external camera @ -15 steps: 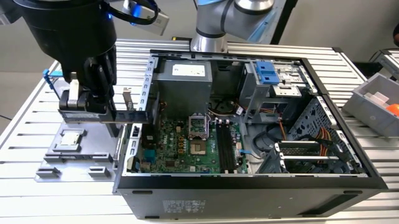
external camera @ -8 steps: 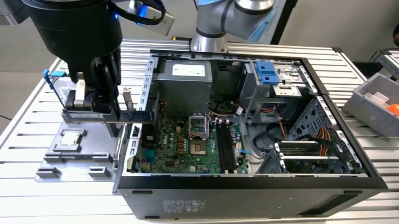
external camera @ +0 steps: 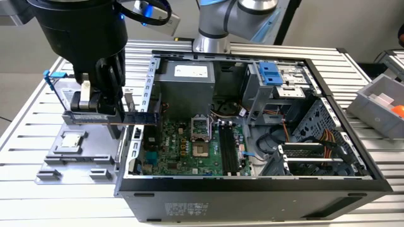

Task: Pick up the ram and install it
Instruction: 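Pick up the ram and move it above insertion slot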

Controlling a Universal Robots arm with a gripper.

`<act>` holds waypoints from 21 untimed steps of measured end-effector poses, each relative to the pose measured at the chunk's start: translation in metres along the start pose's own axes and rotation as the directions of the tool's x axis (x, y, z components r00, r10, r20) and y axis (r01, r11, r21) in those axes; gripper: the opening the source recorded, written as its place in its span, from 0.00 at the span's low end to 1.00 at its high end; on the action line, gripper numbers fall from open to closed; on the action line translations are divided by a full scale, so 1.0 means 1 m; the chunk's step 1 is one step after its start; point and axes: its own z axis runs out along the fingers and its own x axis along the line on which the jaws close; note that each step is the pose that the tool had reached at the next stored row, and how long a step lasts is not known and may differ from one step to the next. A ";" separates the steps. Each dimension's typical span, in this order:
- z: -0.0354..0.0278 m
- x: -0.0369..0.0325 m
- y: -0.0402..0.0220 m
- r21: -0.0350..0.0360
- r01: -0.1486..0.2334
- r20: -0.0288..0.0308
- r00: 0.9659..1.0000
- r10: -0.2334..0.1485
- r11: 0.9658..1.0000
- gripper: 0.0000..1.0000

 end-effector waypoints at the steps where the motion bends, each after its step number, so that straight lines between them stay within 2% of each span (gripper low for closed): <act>1: 0.0000 0.0000 -0.0006 0.000 0.000 0.000 1.000 0.000 1.000 0.00; 16: -0.0001 -0.0004 -0.0085 0.000 0.000 0.000 1.000 0.000 1.000 0.00; 21: -0.0001 -0.0006 -0.0135 0.000 0.000 0.000 1.000 0.000 1.000 0.00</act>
